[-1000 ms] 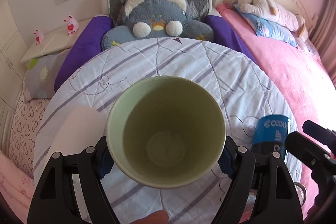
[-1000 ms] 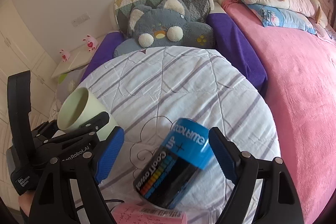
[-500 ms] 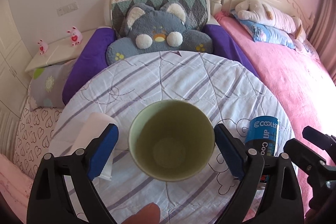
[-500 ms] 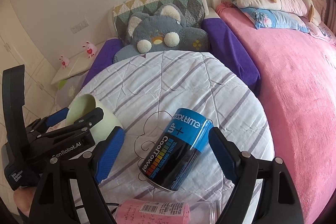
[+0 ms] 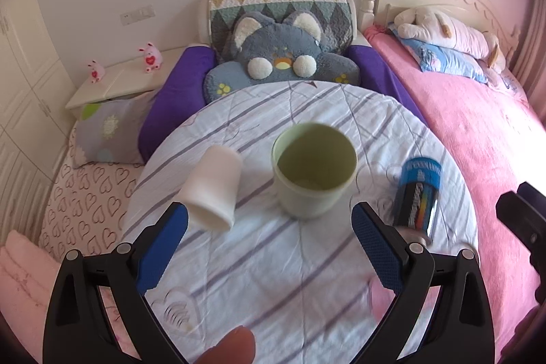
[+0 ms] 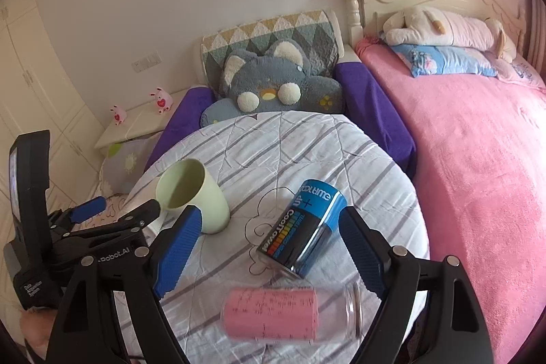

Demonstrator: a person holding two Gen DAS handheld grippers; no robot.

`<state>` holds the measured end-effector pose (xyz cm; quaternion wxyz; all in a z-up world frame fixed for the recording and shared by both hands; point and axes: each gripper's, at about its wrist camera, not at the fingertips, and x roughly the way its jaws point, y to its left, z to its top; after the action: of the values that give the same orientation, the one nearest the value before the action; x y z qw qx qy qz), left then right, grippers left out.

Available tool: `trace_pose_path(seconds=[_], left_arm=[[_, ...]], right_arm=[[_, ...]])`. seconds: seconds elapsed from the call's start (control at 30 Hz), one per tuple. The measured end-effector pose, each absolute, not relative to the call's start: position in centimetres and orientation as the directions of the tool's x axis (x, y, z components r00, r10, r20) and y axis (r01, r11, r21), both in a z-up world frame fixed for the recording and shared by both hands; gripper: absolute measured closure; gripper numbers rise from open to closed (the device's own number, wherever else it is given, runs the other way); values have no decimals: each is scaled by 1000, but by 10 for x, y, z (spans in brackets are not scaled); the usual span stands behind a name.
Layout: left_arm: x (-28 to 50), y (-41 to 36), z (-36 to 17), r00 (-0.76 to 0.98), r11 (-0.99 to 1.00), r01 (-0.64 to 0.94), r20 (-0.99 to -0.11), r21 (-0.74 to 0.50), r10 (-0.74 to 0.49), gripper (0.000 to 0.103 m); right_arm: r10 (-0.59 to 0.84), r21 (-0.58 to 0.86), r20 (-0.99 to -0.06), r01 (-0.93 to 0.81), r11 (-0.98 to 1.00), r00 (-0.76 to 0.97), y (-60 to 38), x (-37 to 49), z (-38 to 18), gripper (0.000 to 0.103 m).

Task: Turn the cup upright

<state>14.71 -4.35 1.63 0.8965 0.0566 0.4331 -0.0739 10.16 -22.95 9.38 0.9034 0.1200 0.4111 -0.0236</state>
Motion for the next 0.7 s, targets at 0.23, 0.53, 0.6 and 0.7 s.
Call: trace_pose_path(seconds=[0.23,0.53,0.6,0.7], left_arm=[[93,-23,25,627,981,185,-775,55,-75,5],[37,5,28,636,984,172,-767,41,-79,5],[27,8,28,640,985,170,-764,42,-78,5],[17,10,28,642,984,173,-763,45,-78,5]], right_arm=[[6,134,-750,143,981,661,-211,57,98,19],[11,85,-762,83,993,647,-174,18,89,19],[9,72,-761,71,995,649,-166,11,90,19],[9,67,-757,64,996,653,-160,4,93,19]])
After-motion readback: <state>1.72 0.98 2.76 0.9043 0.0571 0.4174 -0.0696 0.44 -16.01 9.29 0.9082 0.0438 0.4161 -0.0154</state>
